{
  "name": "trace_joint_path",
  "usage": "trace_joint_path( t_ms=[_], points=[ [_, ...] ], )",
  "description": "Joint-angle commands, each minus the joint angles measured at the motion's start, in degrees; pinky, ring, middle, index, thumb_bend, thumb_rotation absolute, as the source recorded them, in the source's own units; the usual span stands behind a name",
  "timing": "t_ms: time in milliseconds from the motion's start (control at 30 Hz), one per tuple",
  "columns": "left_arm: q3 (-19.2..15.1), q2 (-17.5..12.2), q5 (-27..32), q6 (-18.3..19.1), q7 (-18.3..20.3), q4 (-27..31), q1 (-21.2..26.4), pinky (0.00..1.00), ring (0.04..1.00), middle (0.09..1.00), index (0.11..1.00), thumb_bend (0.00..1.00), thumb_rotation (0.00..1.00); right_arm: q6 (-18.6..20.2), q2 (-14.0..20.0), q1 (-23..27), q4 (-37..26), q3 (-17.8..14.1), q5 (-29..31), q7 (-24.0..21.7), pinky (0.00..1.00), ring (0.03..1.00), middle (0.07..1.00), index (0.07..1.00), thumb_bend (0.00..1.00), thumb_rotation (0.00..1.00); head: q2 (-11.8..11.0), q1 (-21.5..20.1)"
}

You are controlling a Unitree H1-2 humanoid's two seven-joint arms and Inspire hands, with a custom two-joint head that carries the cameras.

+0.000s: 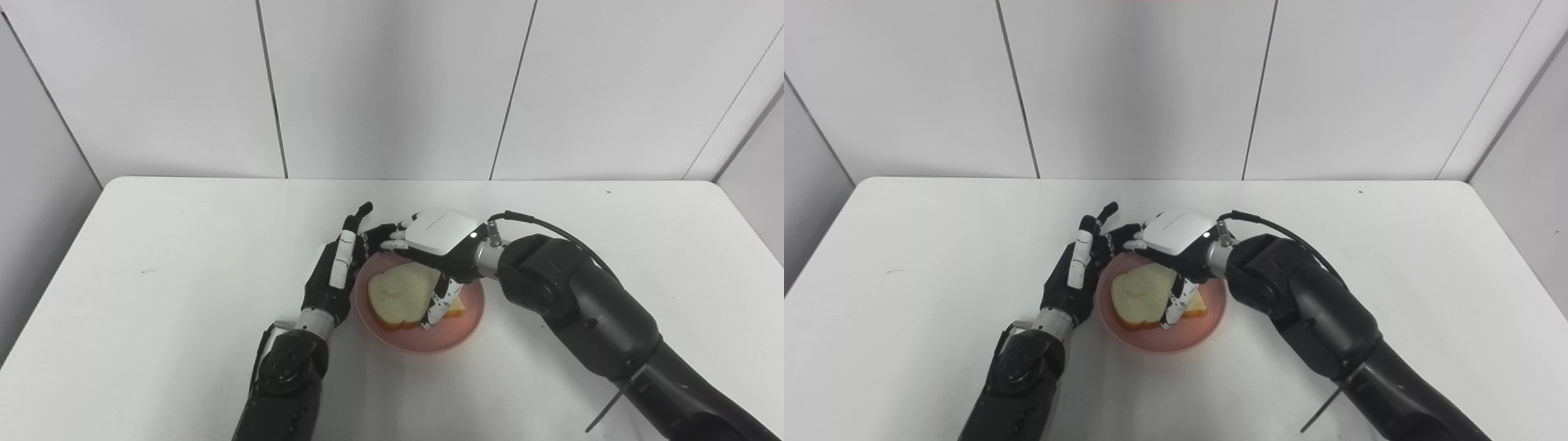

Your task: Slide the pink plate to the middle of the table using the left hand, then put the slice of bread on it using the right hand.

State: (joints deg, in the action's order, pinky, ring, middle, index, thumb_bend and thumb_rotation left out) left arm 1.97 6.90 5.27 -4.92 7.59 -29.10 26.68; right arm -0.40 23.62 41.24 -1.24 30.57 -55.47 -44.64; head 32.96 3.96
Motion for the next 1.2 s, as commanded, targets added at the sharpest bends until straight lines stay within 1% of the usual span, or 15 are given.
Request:
trace_joint_path(
  t_ms=[0,67,167,267,333,467,500,533,567,667,767,800,900,967,1167],
  points=[
    [-0.7,-0.4,0.0,2.7,-1.3,-2.0,-1.9,0.86,0.812,0.754,0.923,0.85,0.97,0.1,0.9,2.5,-3.1,-1.4,-0.1,-0.5,1.0,1.0,1.0,0.915,1.0,0.43,0.1,0.1],
    [-0.7,-0.3,0.0,3.1,-1.3,-1.4,-2.0,0.86,0.812,0.754,0.921,0.85,0.97,0.8,1.2,2.0,-4.9,-2.3,0.7,-1.3,1.0,1.0,1.0,0.914,1.0,0.42,0.1,0.1],
    [-0.8,-0.3,0.1,3.2,-1.1,-1.0,-2.1,0.86,0.813,0.757,0.917,0.84,0.97,0.7,1.4,0.3,-7.3,-5.6,5.2,-0.3,1.0,1.0,0.987,0.899,1.0,0.44,0.1,0.0],
    [-0.8,-0.3,-0.2,2.4,-1.4,-0.8,-2.3,0.86,0.816,0.761,0.91,0.85,0.96,-0.3,0.5,-2.1,-8.2,-10.4,11.3,3.8,1.0,0.983,0.959,0.88,1.0,0.49,0.2,-0.3],
    [-1.0,0.2,-1.4,0.7,-3.5,-0.8,-2.5,0.84,0.826,0.778,0.89,0.85,0.95,-2.1,-1.5,-4.6,-6.5,-15.1,17.9,9.6,0.97,0.949,0.933,0.871,0.98,0.53,0.1,-0.2],
    [-1.2,1.1,-3.5,-2.4,-7.4,-0.5,-3.0,0.82,0.871,0.911,0.87,0.86,0.93,-5.1,-4.5,-7.7,-0.5,-20.4,24.9,18.6,0.81,0.908,0.917,0.899,0.89,0.67,0.2,-0.1],
    [-1.2,1.3,-4.2,-3.2,-8.3,-0.2,-3.1,0.85,0.904,0.958,0.872,0.85,0.94,-5.9,-5.4,-8.6,1.7,-21.7,26.5,21.3,0.82,0.929,0.927,0.916,0.86,0.74,0.2,-0.1],
    [-1.2,1.4,-4.6,-3.6,-9.2,0.3,-3.3,0.85,0.904,0.958,0.872,0.85,0.94,-5.8,-7.4,-9.7,4.8,-24.3,29.9,24.3,0.82,0.929,0.927,0.916,0.86,0.74,0.3,-0.1],
    [-1.3,1.5,-4.9,-4.0,-9.8,0.8,-3.4,0.89,0.932,0.973,0.867,0.86,0.93,-5.7,-9.1,-10.6,7.2,-26.4,32.8,26.7,0.87,0.949,0.949,0.93,0.86,0.78,0.3,-0.1],
    [-1.3,1.4,-5.5,-4.3,-10.7,1.8,-3.6,0.94,0.962,0.979,0.872,0.88,0.92,-5.4,-12.8,-12.2,11.5,-31.0,39.0,31.4,0.89,0.961,0.969,0.936,0.84,0.83,0.4,-0.1],
    [-1.3,1.5,-6.7,-5.7,-12.0,2.4,-3.8,0.95,0.977,0.993,0.904,0.9,0.91,-4.5,-15.8,-13.6,14.6,-34.7,42.9,36.7,0.92,0.958,0.946,0.929,0.81,0.9,0.4,-0.1],
    [-1.3,1.6,-7.1,-6.1,-12.4,2.5,-3.9,0.96,0.988,0.998,0.938,0.89,0.91,-3.8,-16.3,-13.8,15.1,-35.4,43.6,37.8,0.96,0.966,0.941,0.925,0.81,0.91,0.4,-0.1],
    [-0.9,2.0,-9.4,-7.1,-14.6,3.3,-4.1,0.99,0.999,1.0,0.984,0.87,0.91,0.8,-18.8,-14.4,15.7,-38.7,49.1,39.6,1.0,0.994,0.944,0.922,0.86,0.9,0.5,-0.2],
    [-0.8,2.2,-10.4,-7.1,-15.8,3.6,-4.1,1.0,1.0,1.0,0.99,0.86,0.91,1.8,-19.5,-14.6,16.1,-39.6,52.0,39.8,1.0,0.999,0.964,0.946,0.81,0.87,0.5,-0.2],
    [-0.1,2.1,-11.4,-4.9,-16.2,5.0,-3.5,1.0,1.0,1.0,0.982,0.87,0.92,1.9,-19.3,-15.6,16.5,-38.5,53.6,40.5,1.0,0.993,0.959,0.935,0.83,0.83,0.5,-0.4]
  ],
)
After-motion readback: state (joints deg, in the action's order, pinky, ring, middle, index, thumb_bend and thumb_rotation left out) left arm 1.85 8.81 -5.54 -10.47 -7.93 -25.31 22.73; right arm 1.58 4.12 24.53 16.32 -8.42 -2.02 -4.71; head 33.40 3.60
